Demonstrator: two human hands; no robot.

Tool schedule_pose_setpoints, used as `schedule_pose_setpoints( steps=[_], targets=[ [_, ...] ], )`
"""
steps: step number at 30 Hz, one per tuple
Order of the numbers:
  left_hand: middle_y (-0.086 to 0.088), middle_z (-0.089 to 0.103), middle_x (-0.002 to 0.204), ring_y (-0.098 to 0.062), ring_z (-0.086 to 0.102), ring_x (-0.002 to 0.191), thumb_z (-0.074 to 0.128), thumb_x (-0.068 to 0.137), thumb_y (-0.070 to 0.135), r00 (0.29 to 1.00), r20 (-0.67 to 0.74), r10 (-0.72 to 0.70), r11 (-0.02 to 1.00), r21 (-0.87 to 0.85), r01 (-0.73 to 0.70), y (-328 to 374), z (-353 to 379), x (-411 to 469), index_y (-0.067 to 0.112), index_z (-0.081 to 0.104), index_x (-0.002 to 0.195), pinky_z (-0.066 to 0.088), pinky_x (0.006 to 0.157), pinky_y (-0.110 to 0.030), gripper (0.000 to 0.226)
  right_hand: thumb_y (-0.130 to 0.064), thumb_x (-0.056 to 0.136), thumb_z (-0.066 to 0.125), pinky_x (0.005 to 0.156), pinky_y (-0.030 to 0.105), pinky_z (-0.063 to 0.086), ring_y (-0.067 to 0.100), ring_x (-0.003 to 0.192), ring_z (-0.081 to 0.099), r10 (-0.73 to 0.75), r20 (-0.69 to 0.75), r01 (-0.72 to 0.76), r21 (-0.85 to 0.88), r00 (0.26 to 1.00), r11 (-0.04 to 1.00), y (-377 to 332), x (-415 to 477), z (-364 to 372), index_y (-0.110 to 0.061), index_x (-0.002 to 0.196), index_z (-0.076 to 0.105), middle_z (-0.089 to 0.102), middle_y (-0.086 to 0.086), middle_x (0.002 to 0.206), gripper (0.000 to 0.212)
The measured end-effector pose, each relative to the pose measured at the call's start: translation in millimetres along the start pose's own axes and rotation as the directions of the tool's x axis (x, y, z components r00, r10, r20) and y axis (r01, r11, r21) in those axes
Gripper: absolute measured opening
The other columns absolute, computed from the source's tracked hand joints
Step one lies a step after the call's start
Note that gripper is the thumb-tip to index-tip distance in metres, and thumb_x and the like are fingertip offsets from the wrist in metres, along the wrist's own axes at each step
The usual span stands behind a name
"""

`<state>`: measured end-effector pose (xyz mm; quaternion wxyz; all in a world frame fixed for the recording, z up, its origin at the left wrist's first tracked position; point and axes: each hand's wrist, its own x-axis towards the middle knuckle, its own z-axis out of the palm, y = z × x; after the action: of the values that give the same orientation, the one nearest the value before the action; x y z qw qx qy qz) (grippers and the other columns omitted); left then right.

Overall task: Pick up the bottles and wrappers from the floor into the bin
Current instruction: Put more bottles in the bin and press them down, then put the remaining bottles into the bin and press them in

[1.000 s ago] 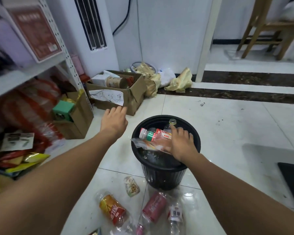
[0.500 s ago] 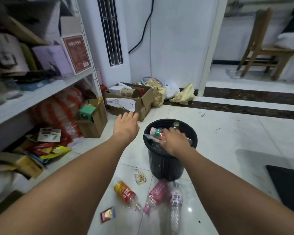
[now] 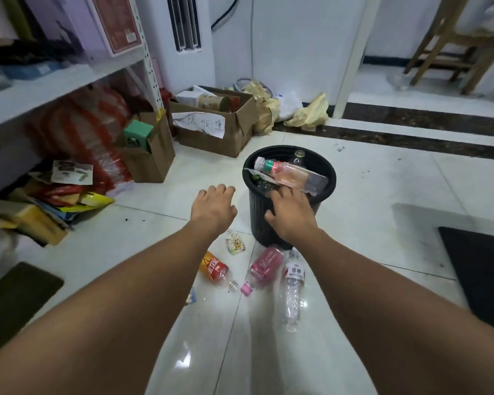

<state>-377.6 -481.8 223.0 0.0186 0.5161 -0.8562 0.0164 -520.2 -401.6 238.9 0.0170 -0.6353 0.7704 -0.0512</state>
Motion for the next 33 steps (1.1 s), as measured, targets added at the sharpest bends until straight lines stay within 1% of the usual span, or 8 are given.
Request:
schedule_pose_setpoints(
  steps=[4, 8, 15, 21, 25, 27, 30, 33],
  targets=[
    [-0.007, 0.044, 0.138, -0.026, 0.04, 0.127, 0.038, 0.098, 0.028, 0.998, 0.064, 0.01, 0.999, 0.036, -0.012, -34, 25, -7, 0.016, 0.035, 0.14, 0.03, 0.106, -0.037, 0.044, -0.025, 0.094, 0.044, 0.098, 0.035, 0.034, 0.025, 0.115, 0.044, -0.049, -0.072, 0.049, -0.004, 0.996, 0.999, -22, 1, 18, -0.016, 0.134, 0.048, 0.051, 0.008, 0.128, 0.041],
    [-0.007, 0.045, 0.137, -0.026, 0.041, 0.126, 0.037, 0.098, 0.03, 0.997, 0.07, 0.016, 0.999, 0.05, -0.02, -67, 59, 3, 0.016, 0.036, 0.139, 0.031, 0.104, -0.036, 0.043, -0.022, 0.096, 0.042, 0.096, 0.034, 0.035, 0.024, 0.115, 0.045, -0.007, -0.087, 0.015, 0.091, 0.996, 0.996, -42, 24, 48, -0.016, 0.132, 0.049, 0.052, 0.007, 0.128, 0.038],
    [-0.014, 0.049, 0.133, -0.032, 0.046, 0.122, 0.044, 0.096, 0.03, 0.987, 0.084, -0.139, 0.99, 0.001, 0.139, -97, 158, -8, 0.012, 0.041, 0.136, 0.036, 0.099, -0.038, 0.044, -0.025, 0.096, 0.043, 0.099, 0.036, 0.034, 0.025, 0.12, 0.046, 0.031, 0.041, -0.036, 0.119, 0.999, 0.992, -46, 12, 138, -0.018, 0.137, 0.045, 0.052, 0.007, 0.131, 0.042],
    [-0.009, 0.054, 0.123, -0.026, 0.053, 0.114, 0.046, 0.094, 0.04, 0.965, 0.224, -0.139, 0.99, 0.021, 0.138, -101, 244, -55, 0.015, 0.043, 0.132, 0.041, 0.095, -0.038, 0.045, -0.028, 0.096, 0.046, 0.098, 0.036, 0.034, 0.025, 0.121, 0.045, 0.068, 0.035, -0.07, 0.06, 0.997, 0.996, -25, -18, 174, -0.018, 0.136, 0.045, 0.051, 0.006, 0.131, 0.041],
    [-0.011, 0.037, 0.143, -0.027, 0.043, 0.126, 0.049, 0.092, 0.044, 0.948, 0.309, -0.076, 0.997, 0.001, 0.079, -100, 273, -69, 0.017, 0.027, 0.145, 0.038, 0.102, -0.037, 0.064, -0.027, 0.096, 0.046, 0.101, 0.037, 0.033, 0.025, 0.122, 0.045, 0.121, 0.009, -0.121, 0.049, 0.993, 0.991, -13, -15, 188, -0.018, 0.138, 0.043, 0.05, 0.007, 0.134, 0.044],
    [-0.013, 0.032, 0.145, -0.029, 0.04, 0.129, 0.052, 0.091, 0.044, 0.929, 0.358, -0.09, 0.995, -0.004, 0.098, -100, 280, -74, 0.017, 0.024, 0.145, 0.037, 0.104, -0.038, 0.067, -0.028, 0.096, 0.047, 0.101, 0.038, 0.033, 0.026, 0.122, 0.045, 0.136, 0.022, -0.137, 0.048, 0.99, 0.989, -14, -16, 198, -0.018, 0.138, 0.043, 0.05, 0.007, 0.134, 0.044],
    [-0.013, 0.039, 0.132, -0.029, 0.044, 0.121, 0.053, 0.09, 0.04, 0.906, 0.394, -0.156, 0.987, 0.023, 0.161, -102, 286, -80, 0.016, 0.033, 0.133, 0.042, 0.1, -0.041, 0.054, -0.028, 0.095, 0.048, 0.101, 0.039, 0.033, 0.027, 0.123, 0.044, 0.118, 0.054, -0.12, 0.028, 0.992, 0.992, -18, -17, 209, -0.017, 0.138, 0.043, 0.049, 0.008, 0.134, 0.045],
    [-0.014, 0.039, 0.129, -0.031, 0.042, 0.121, 0.051, 0.093, 0.034, 0.904, 0.398, -0.156, 0.986, 0.008, 0.167, -104, 292, -78, 0.012, 0.036, 0.126, 0.042, 0.098, -0.044, 0.043, -0.026, 0.094, 0.049, 0.1, 0.039, 0.032, 0.026, 0.124, 0.043, 0.082, 0.073, -0.083, 0.014, 0.994, 0.996, -21, -15, 216, -0.017, 0.137, 0.045, 0.049, 0.008, 0.133, 0.044]
  ],
)
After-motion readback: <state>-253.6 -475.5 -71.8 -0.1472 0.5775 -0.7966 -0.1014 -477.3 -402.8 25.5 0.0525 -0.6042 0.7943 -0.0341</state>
